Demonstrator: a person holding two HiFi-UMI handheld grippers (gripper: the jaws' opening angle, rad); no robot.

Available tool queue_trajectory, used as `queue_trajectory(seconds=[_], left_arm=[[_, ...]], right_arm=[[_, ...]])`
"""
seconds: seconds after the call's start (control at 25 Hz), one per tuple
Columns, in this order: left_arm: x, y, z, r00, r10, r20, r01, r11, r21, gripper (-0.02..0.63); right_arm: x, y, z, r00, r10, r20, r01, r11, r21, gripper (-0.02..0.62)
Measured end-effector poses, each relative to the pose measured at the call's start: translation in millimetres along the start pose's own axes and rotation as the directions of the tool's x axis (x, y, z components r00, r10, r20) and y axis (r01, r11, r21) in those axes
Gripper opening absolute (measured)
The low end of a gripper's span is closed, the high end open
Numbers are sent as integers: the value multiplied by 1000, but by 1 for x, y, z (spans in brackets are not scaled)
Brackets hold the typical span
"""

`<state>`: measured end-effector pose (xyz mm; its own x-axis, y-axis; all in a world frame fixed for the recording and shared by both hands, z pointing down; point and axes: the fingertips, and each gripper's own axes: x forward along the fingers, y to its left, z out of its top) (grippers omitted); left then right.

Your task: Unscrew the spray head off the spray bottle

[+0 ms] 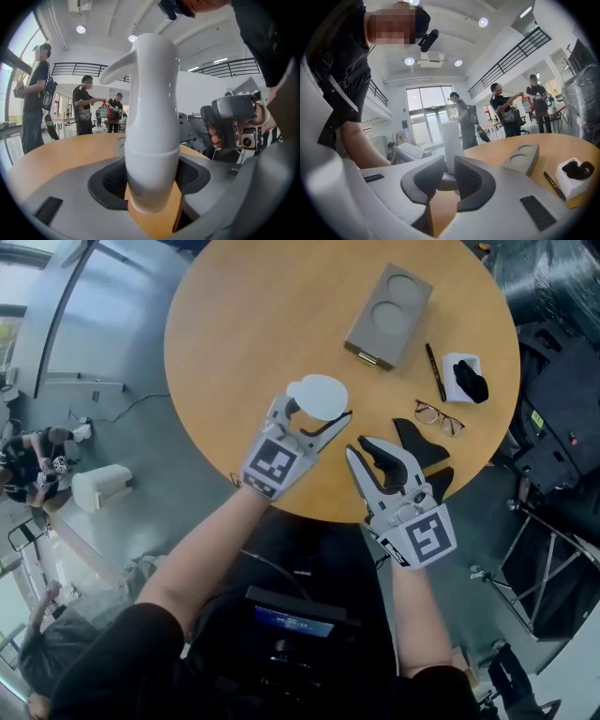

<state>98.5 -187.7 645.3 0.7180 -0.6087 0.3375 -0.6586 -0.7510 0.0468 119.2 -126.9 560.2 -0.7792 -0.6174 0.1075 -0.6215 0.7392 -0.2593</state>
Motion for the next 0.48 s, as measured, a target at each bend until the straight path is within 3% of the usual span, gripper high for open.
queue_trajectory(seconds=[0.48], left_arm=[[-82, -76, 133, 999, -36, 6, 36, 999, -5, 305]], right_arm=[[-44, 86, 113, 992, 123, -16, -124, 986, -108, 84]])
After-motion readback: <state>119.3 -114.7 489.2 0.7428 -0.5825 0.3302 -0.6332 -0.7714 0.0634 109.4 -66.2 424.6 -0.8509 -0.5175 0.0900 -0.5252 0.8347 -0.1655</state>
